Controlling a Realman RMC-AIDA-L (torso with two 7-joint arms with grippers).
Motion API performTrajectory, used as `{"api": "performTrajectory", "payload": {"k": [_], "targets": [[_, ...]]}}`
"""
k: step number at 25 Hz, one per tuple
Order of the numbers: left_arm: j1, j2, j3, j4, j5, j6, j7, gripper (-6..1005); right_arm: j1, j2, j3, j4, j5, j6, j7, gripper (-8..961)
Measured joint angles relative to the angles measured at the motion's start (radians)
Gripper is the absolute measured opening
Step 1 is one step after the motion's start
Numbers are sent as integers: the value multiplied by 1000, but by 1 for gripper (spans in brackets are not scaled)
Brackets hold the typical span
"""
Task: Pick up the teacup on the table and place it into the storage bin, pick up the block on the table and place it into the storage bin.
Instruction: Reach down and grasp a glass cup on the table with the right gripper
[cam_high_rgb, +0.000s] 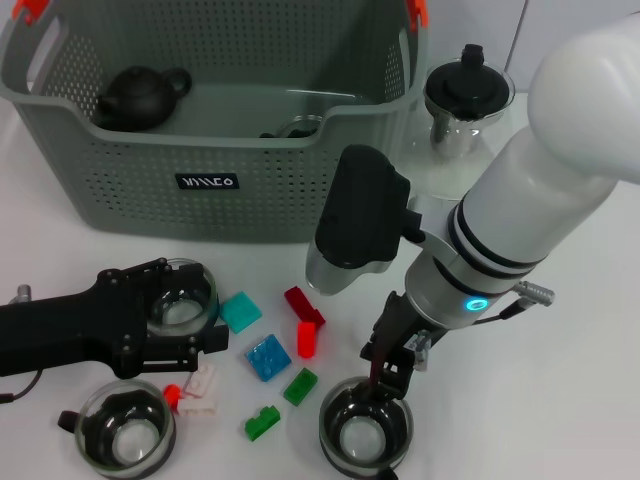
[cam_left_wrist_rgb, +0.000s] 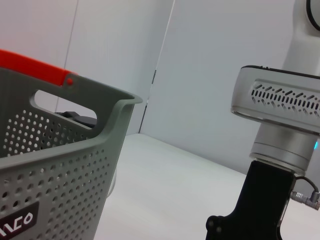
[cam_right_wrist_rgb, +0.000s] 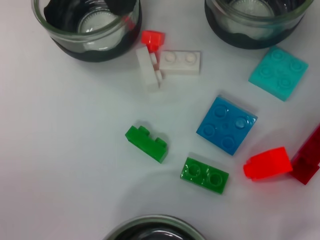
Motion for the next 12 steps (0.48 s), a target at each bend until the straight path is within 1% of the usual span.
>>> {"api": "performTrajectory", "payload": {"k": [1, 6, 12], "targets": [[0, 0, 0, 0, 0, 0, 0, 849, 0, 0, -3, 2, 1, 3, 0, 626], [0, -2, 0, 0, 0, -1, 2, 847, 2, 0, -14, 8, 3, 17, -2, 469], [0, -1, 0, 0, 0, -1, 2, 846, 3, 0, -31, 13, 22, 19, -2, 470]]}}
